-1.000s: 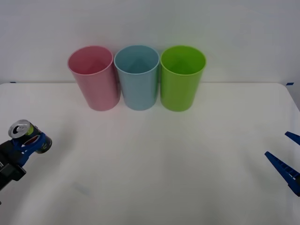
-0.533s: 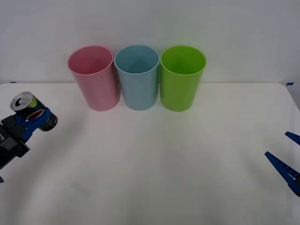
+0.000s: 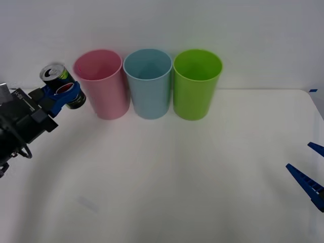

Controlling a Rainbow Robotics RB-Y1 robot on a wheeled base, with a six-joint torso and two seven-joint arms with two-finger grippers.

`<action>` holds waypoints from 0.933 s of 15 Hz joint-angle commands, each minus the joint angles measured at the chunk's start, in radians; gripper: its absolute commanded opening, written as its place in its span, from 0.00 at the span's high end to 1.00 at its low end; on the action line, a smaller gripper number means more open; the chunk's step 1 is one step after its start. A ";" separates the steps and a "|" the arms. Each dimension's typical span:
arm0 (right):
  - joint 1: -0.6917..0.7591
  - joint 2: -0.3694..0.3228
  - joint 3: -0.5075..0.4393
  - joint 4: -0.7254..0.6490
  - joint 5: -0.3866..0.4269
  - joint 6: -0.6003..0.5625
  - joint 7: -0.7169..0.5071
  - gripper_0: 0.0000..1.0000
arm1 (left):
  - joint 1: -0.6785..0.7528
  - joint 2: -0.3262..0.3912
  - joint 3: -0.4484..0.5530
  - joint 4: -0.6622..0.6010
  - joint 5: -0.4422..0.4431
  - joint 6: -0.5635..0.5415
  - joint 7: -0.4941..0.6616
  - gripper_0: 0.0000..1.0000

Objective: Grasp the object on the table and drop it into the matching bin: aluminum can to the light blue bin, PET bottle to the pink bin.

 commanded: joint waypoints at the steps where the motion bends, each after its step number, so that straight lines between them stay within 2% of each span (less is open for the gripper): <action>1: 0.000 0.000 0.000 0.000 0.000 0.000 0.000 0.00 | -0.070 -0.002 -0.055 0.000 -0.060 0.063 0.062 1.00; 4: 0.000 0.000 0.000 0.000 0.000 0.000 0.000 0.00 | -0.145 -0.034 -0.061 0.000 -0.178 0.067 0.169 1.00; 6: 0.000 0.000 0.000 0.000 0.000 0.000 0.000 0.00 | -0.198 -0.086 -0.061 0.011 -0.272 0.068 0.220 1.00; 10: 0.000 0.000 0.000 0.000 0.000 0.000 0.000 0.00 | -0.320 -0.180 -0.061 0.092 -0.421 0.077 0.231 1.00; 14: 0.000 0.000 0.000 0.000 0.000 0.000 0.000 0.00 | -0.455 -0.207 -0.081 0.218 -0.506 0.117 0.234 1.00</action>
